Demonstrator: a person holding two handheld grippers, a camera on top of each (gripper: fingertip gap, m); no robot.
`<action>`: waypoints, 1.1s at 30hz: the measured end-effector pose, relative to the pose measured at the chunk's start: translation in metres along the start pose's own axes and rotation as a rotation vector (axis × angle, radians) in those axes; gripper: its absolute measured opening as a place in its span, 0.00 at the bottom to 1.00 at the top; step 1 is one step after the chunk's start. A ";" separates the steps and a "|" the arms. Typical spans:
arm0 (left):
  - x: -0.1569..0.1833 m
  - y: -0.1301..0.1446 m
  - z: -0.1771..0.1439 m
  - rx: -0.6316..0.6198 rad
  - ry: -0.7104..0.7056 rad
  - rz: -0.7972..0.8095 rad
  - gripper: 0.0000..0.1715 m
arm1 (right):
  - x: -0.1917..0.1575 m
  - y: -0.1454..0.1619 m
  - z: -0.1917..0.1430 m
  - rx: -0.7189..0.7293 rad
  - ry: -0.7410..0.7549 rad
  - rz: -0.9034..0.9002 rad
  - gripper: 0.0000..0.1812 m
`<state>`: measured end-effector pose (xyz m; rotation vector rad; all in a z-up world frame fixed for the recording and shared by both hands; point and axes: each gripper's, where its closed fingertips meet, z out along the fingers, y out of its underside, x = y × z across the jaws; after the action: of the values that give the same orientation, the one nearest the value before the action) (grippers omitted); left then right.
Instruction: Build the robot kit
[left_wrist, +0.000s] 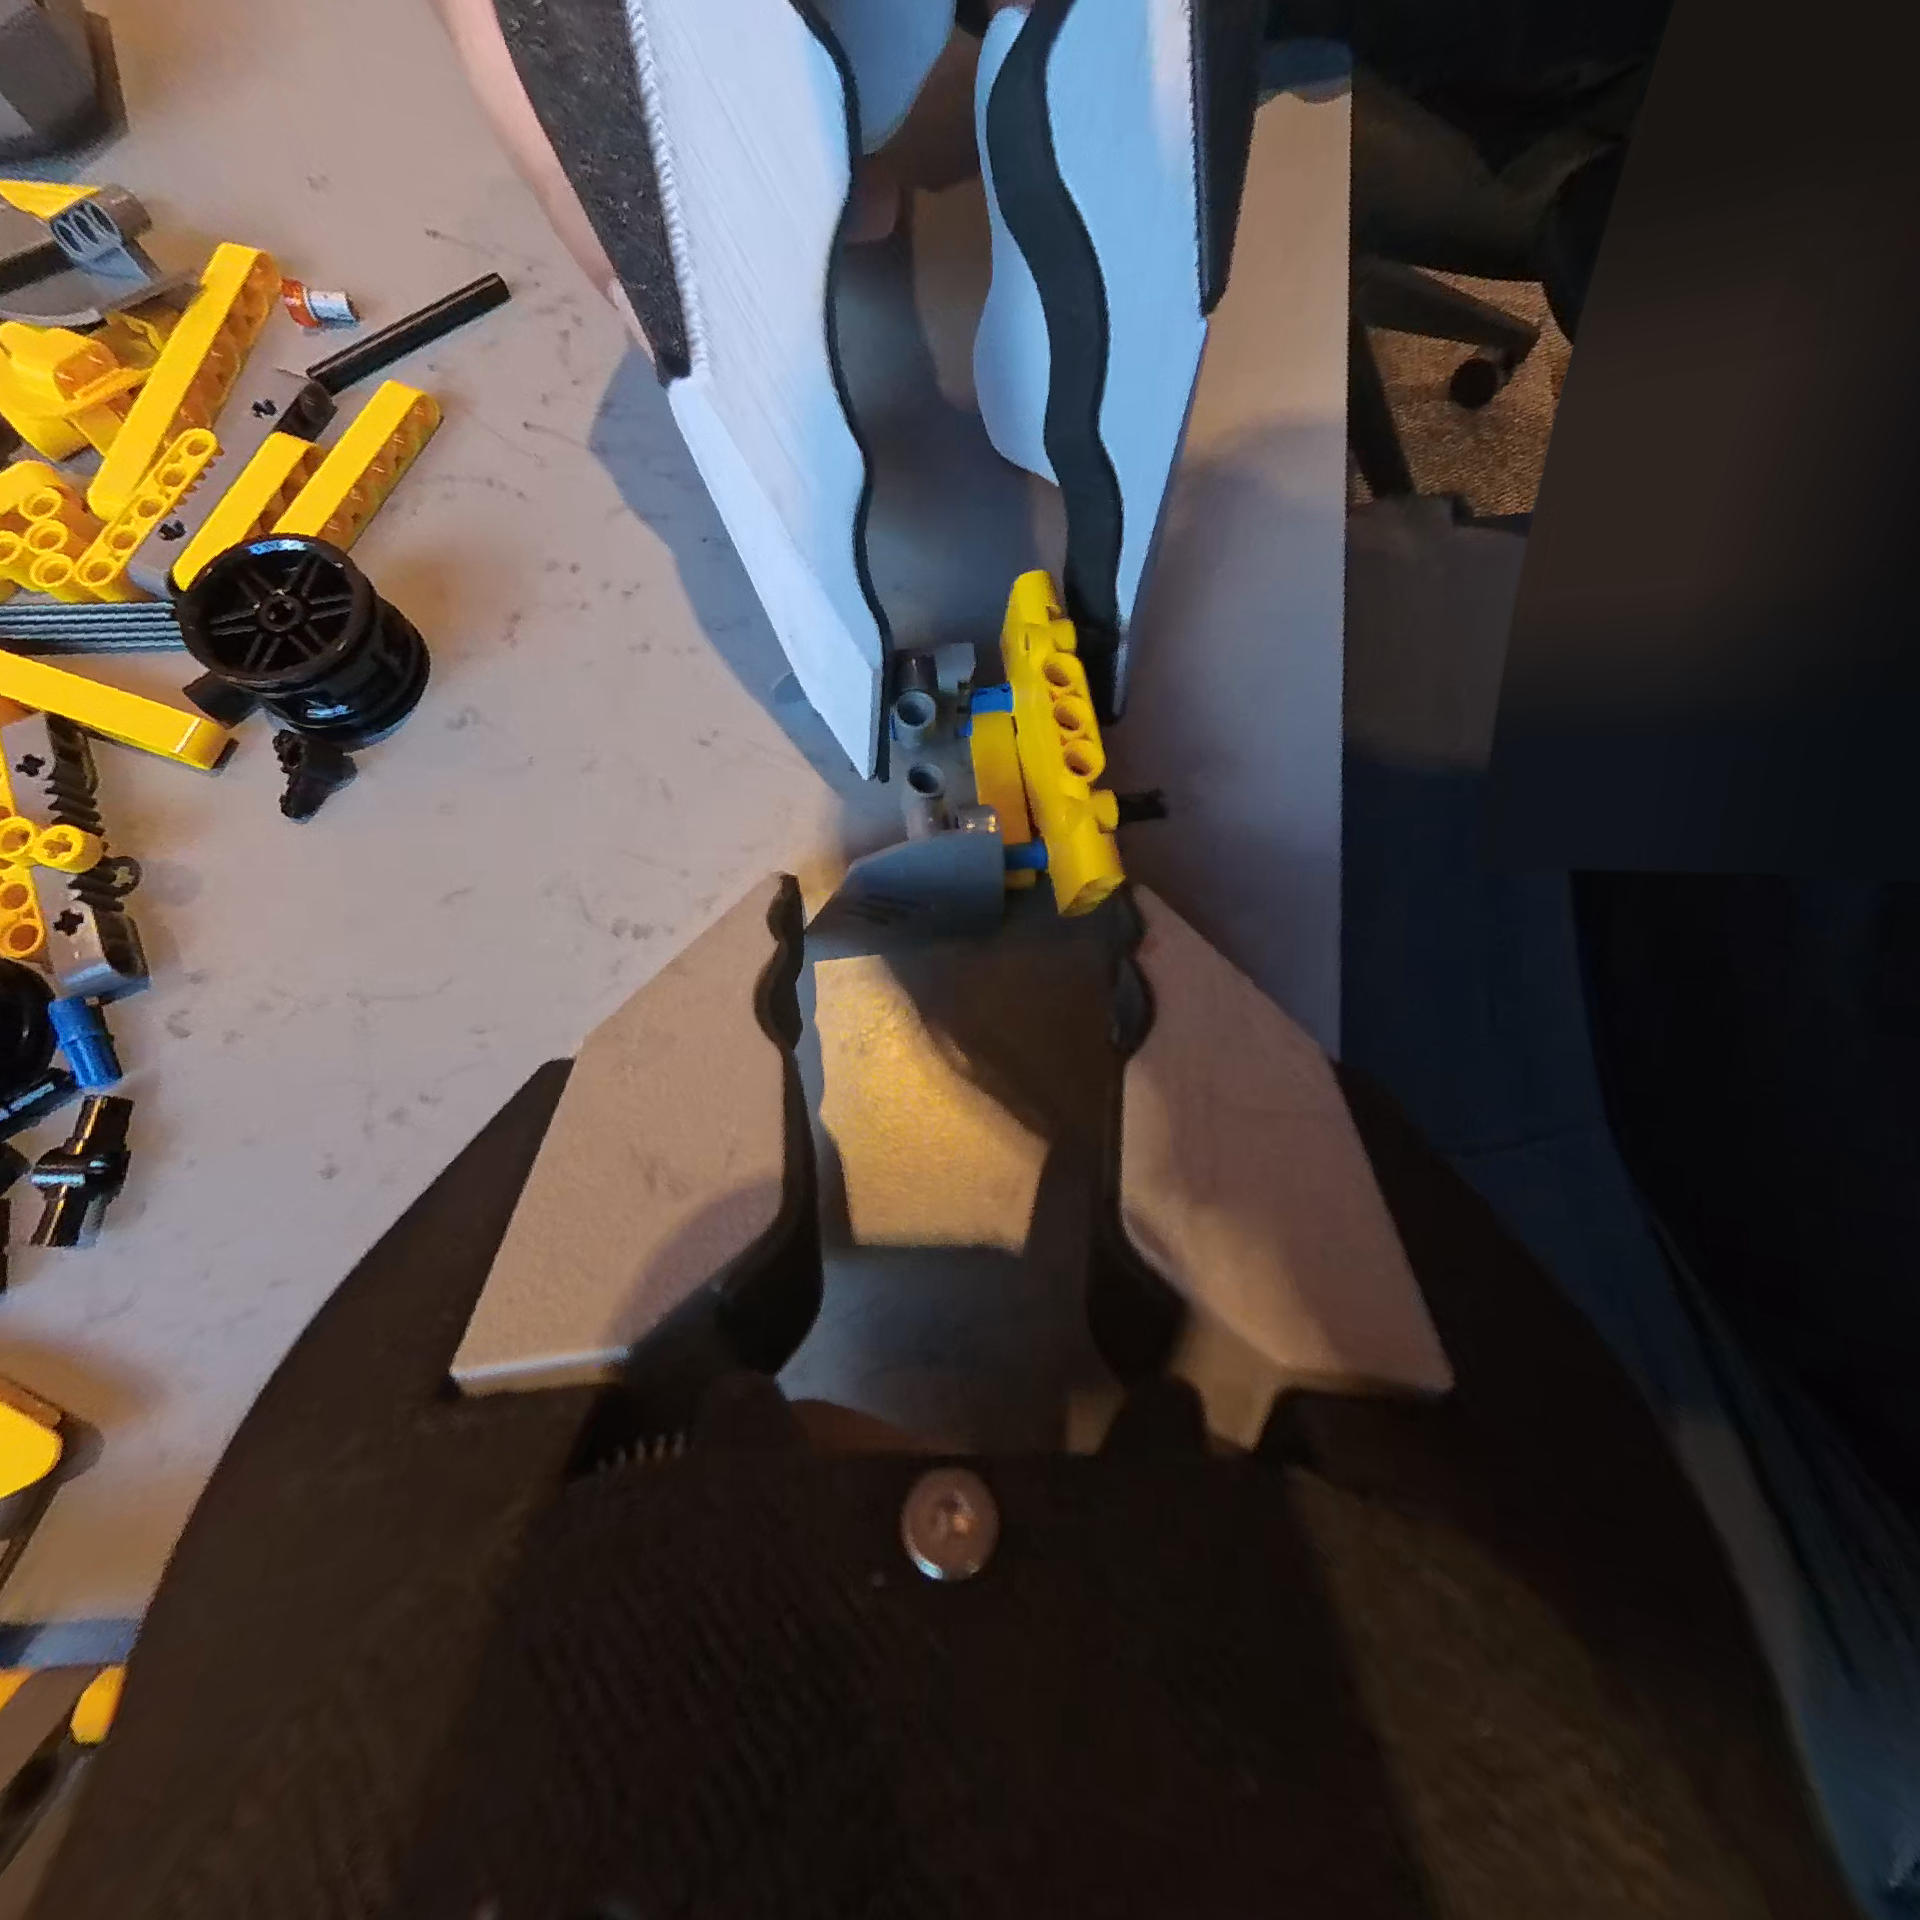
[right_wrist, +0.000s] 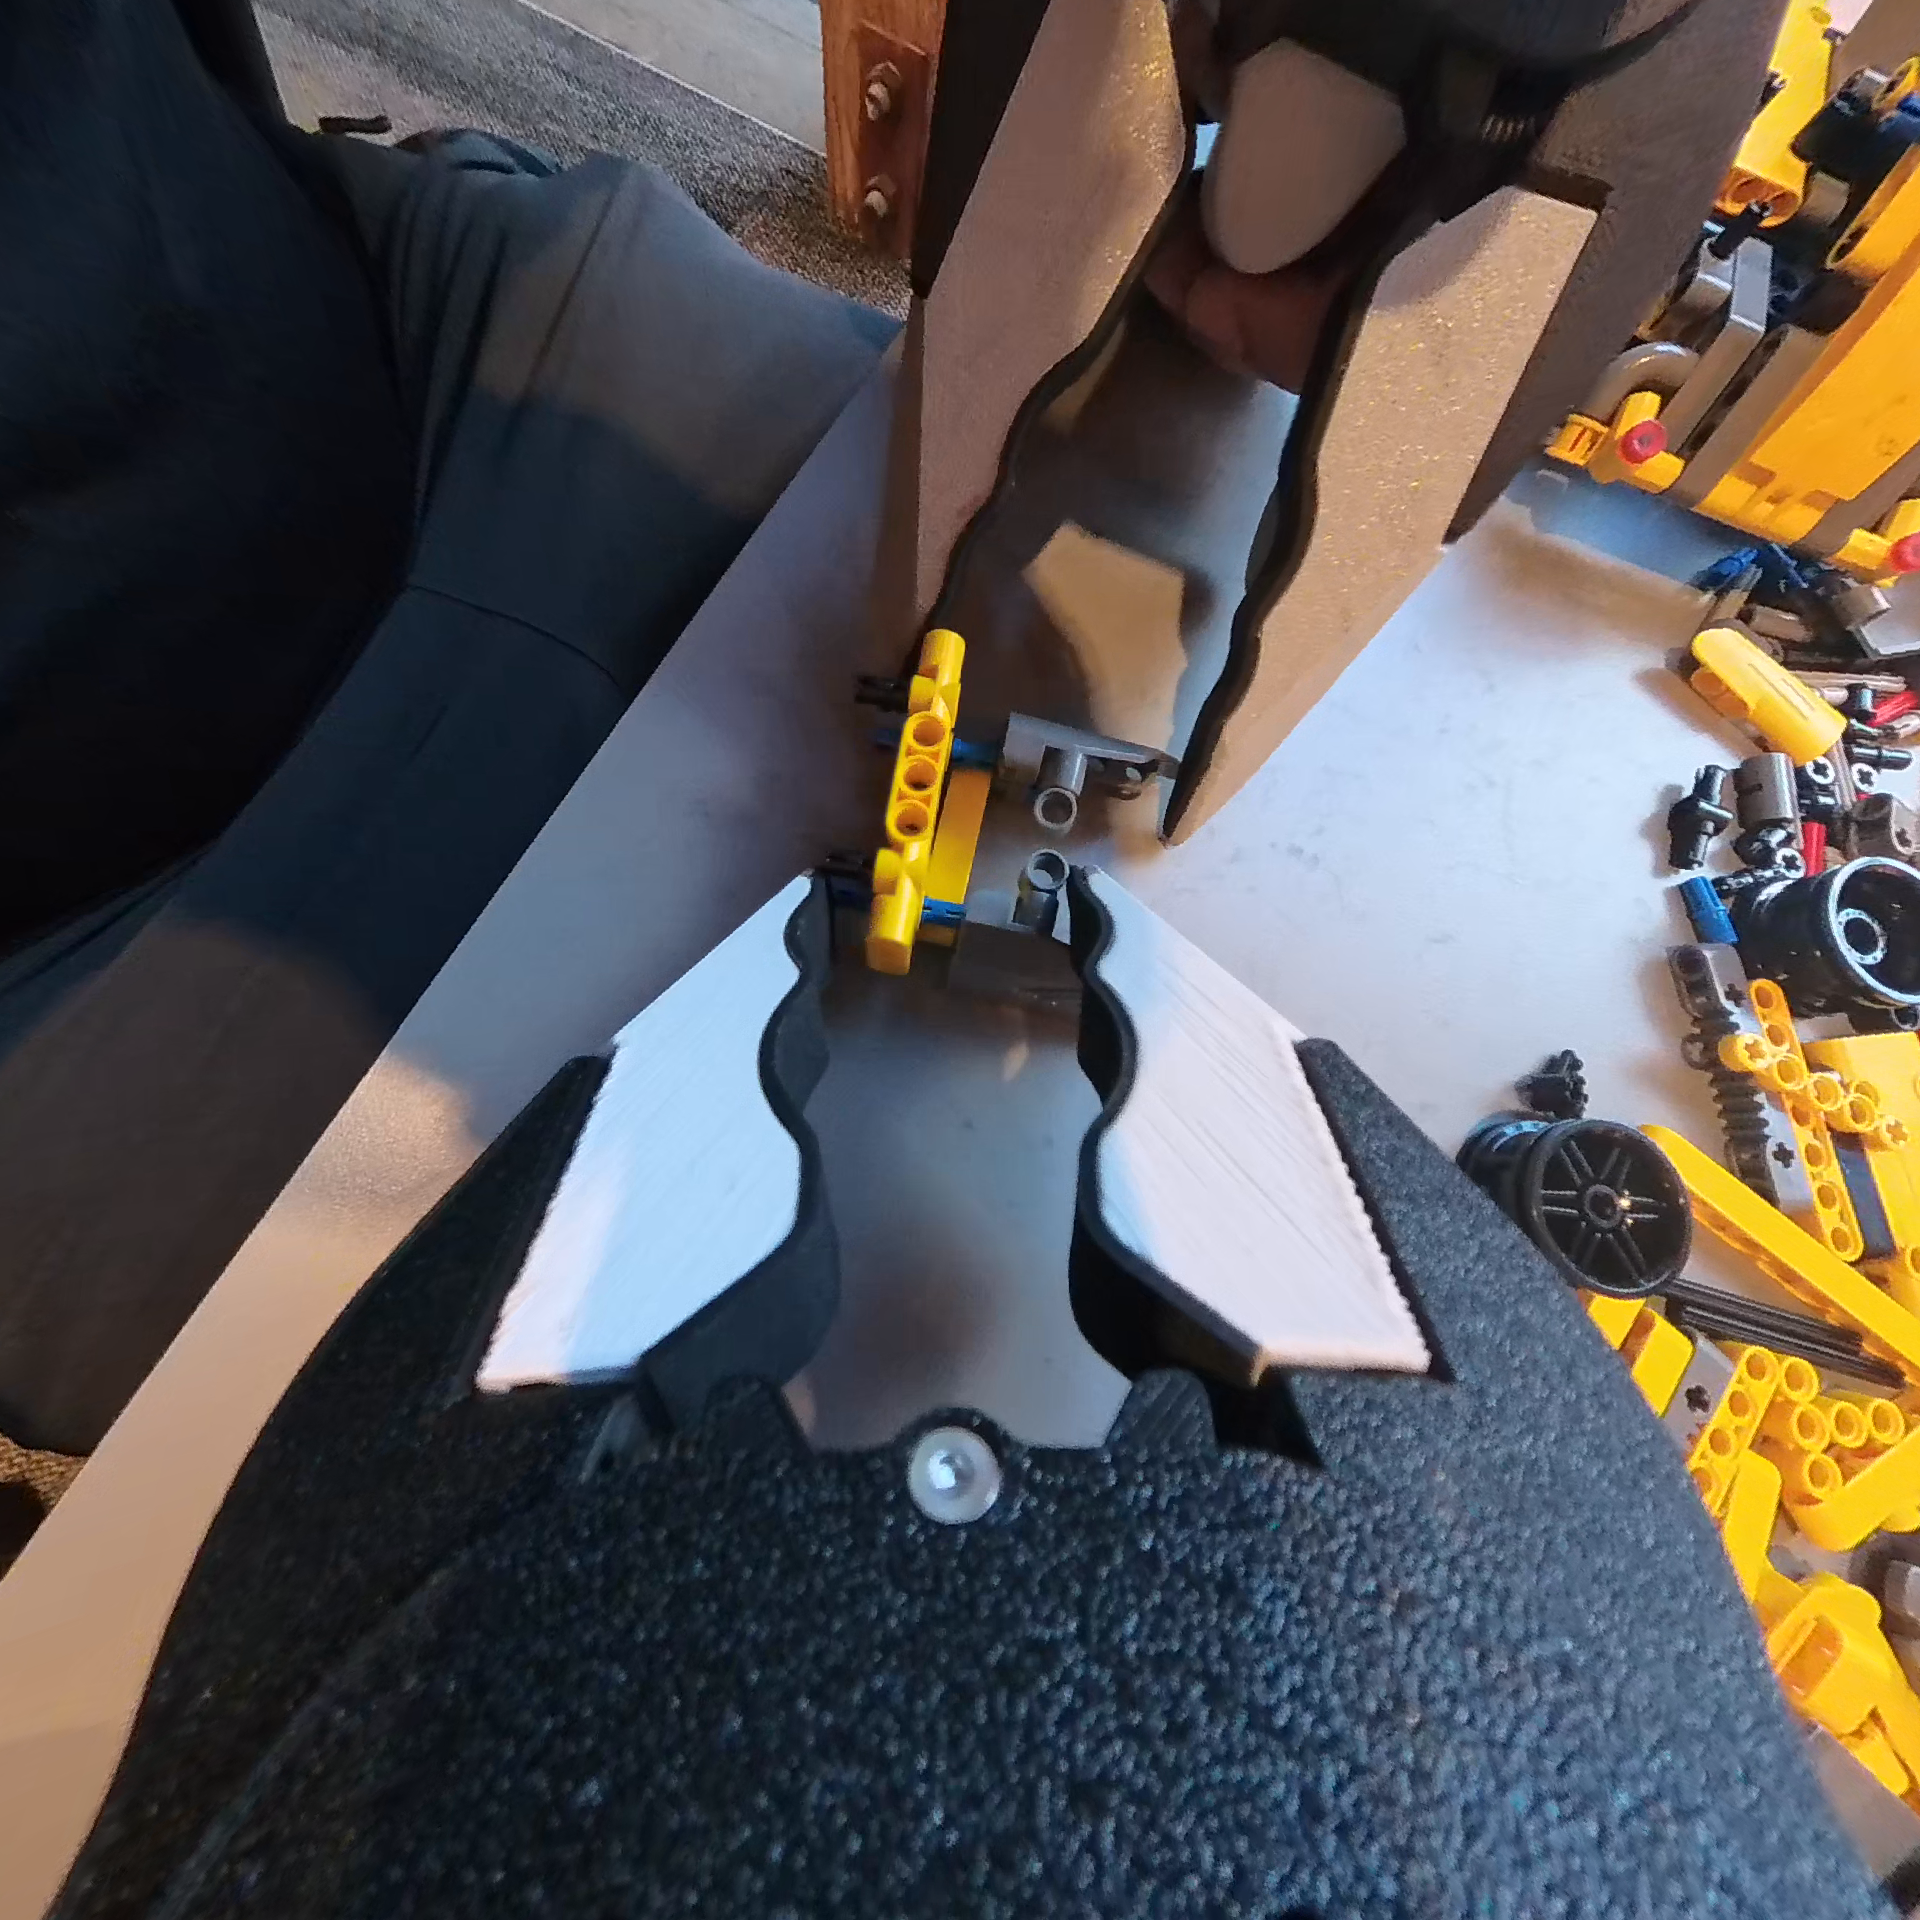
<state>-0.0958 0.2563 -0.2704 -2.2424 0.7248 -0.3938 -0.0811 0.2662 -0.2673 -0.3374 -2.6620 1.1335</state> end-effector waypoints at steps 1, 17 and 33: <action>0.000 -0.001 0.000 0.003 -0.001 -0.002 0.33 | 0.000 0.000 0.000 0.000 -0.001 -0.001 0.25; 0.001 -0.002 0.001 -0.008 0.034 -0.026 0.33 | -0.002 0.000 0.000 0.003 -0.007 -0.004 0.25; 0.001 -0.003 0.002 -0.002 0.041 -0.027 0.32 | -0.006 0.002 0.001 -0.004 -0.025 0.017 0.25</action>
<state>-0.0923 0.2588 -0.2694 -2.2536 0.7168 -0.4539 -0.0759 0.2649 -0.2698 -0.3489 -2.6886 1.1452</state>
